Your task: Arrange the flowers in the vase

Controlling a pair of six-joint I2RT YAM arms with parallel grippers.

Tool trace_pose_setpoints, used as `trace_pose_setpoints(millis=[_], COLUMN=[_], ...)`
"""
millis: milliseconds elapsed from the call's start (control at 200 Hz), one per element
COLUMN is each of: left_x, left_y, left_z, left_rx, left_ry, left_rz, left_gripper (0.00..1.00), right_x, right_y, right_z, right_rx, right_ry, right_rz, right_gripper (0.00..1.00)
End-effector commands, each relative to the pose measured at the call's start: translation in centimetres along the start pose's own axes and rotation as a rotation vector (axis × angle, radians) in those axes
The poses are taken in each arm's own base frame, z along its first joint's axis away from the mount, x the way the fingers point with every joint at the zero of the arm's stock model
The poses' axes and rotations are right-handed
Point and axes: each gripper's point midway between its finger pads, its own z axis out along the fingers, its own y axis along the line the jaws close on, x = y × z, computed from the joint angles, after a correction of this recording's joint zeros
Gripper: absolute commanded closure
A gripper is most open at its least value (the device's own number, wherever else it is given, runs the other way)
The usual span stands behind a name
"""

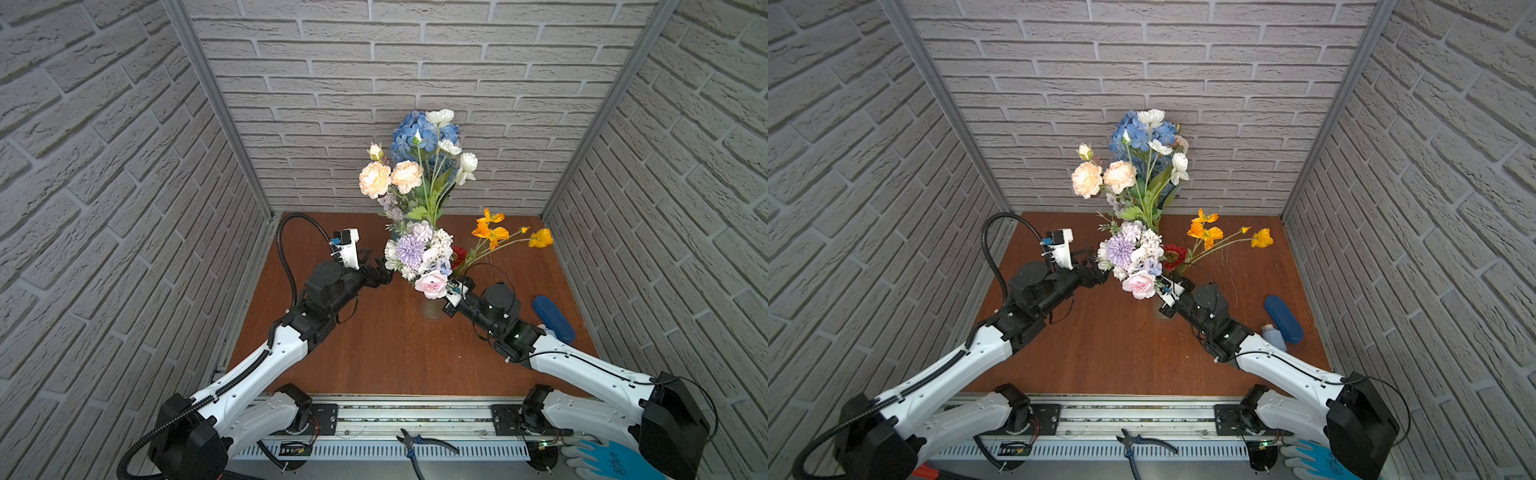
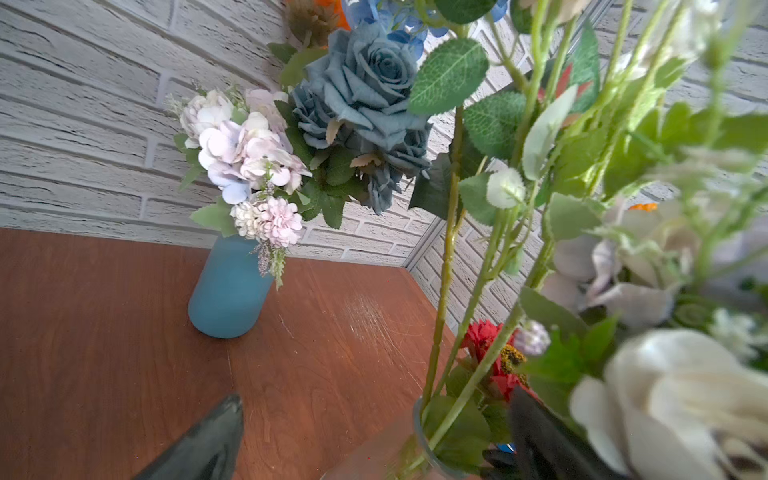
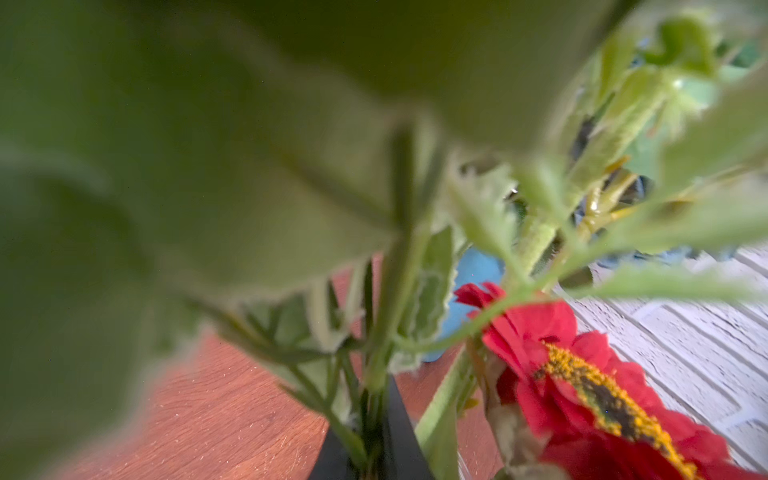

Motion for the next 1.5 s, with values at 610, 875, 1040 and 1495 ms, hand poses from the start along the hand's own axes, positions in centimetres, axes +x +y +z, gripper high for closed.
trace_pose_setpoints(millis=[610, 875, 1040, 1495], left_x=[-1.7, -1.5, -1.6, -1.6], left_y=[-3.4, -3.4, -3.6, -3.5], left_z=[0.1, 0.5, 0.6, 0.7], left_rx=[0.091, 0.093, 0.099, 0.094], left_ry=[-0.045, -0.038, -0.040, -0.034], left_rz=[0.023, 0.025, 0.019, 0.017], left_gripper=[0.02, 0.02, 0.02, 0.02], right_x=[2.2, 0.7, -0.9, -2.0], right_y=[-1.3, -1.3, -1.1, -1.7], right_z=[-0.8, -1.2, -1.3, -1.8], right_rx=[0.112, 0.088, 0.045, 0.058], right_ry=[0.011, -0.018, -0.039, -0.055], right_rz=[0.187, 0.186, 0.212, 0.258], right_gripper=[0.63, 0.47, 0.48, 0.81])
